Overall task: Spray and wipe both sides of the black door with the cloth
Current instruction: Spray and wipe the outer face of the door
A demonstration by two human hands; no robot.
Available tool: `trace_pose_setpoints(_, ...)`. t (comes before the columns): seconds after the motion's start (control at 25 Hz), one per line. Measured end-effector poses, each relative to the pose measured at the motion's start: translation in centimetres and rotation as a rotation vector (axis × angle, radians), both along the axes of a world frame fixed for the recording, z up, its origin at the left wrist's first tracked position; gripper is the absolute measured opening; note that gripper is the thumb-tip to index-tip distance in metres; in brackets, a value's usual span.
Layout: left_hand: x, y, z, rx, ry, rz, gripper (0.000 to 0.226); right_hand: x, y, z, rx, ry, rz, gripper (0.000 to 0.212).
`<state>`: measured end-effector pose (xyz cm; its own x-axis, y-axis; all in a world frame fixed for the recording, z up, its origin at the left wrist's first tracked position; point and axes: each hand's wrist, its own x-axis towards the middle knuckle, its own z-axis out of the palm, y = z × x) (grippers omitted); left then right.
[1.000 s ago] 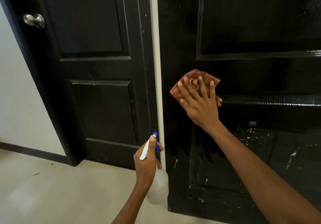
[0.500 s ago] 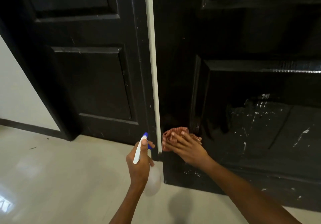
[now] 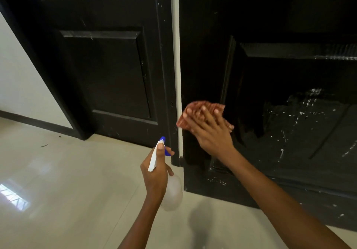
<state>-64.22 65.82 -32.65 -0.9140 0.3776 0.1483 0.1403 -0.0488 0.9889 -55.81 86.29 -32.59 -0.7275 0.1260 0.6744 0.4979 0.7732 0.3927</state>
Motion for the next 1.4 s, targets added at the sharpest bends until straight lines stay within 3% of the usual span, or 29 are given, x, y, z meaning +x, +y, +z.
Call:
trace_pose_setpoints(0.12,0.0,-0.5,-0.1,-0.005,0.03,-0.015,0.033,-2.3,-0.1,6.3,-0.062,0.298,-0.063,0.06)
trace_pose_setpoints(0.24,-0.4,-0.7,-0.6,-0.015,0.051,-0.033,0.031,-3.2,-0.7,2.7,-0.09,0.263,-0.018,0.058)
trace_pose_setpoints(0.4,-0.9,-0.7,-1.9,-0.046,0.098,-0.031,0.052,-1.6,-0.7,-10.1,-0.16,-0.158,0.086,0.078)
trace_pose_setpoints(0.6,-1.6,-1.8,-3.0,-0.035,0.135,-0.004,0.037,-0.1,-0.8,-24.5,-0.247,-0.888,0.108,0.078)
trace_pose_setpoints(0.72,-2.0,-2.9,-3.7,-0.048,0.131,0.019,0.042,0.0,-1.7,-30.2,-0.188,-0.957,0.074,0.065)
trace_pose_setpoints(0.84,-1.9,-3.9,-4.0,-0.08,0.155,0.001,0.05,0.5,-2.3,-32.0,-0.222,-0.97,0.028,0.066)
trace_pose_setpoints(1.0,-2.3,-4.4,-4.4,-0.116,0.148,-0.024,0.056,1.3,-1.8,-29.2,-0.261,-0.929,0.003,0.085)
trace_pose_setpoints(1.12,-2.4,-4.1,-4.8,-0.146,0.128,-0.053,0.055,1.9,-1.2,-24.9,-0.272,-0.501,-0.006,0.106)
trace_pose_setpoints(1.28,-1.9,-3.1,-5.0,-0.152,0.057,-0.099,0.058,1.3,0.1,-17.3,-0.188,-0.092,-0.097,0.076)
trace_pose_setpoints(1.4,-1.3,-2.1,-5.4,-0.167,0.053,-0.155,0.061,0.3,0.2,-17.4,-0.247,-0.046,-0.089,0.076)
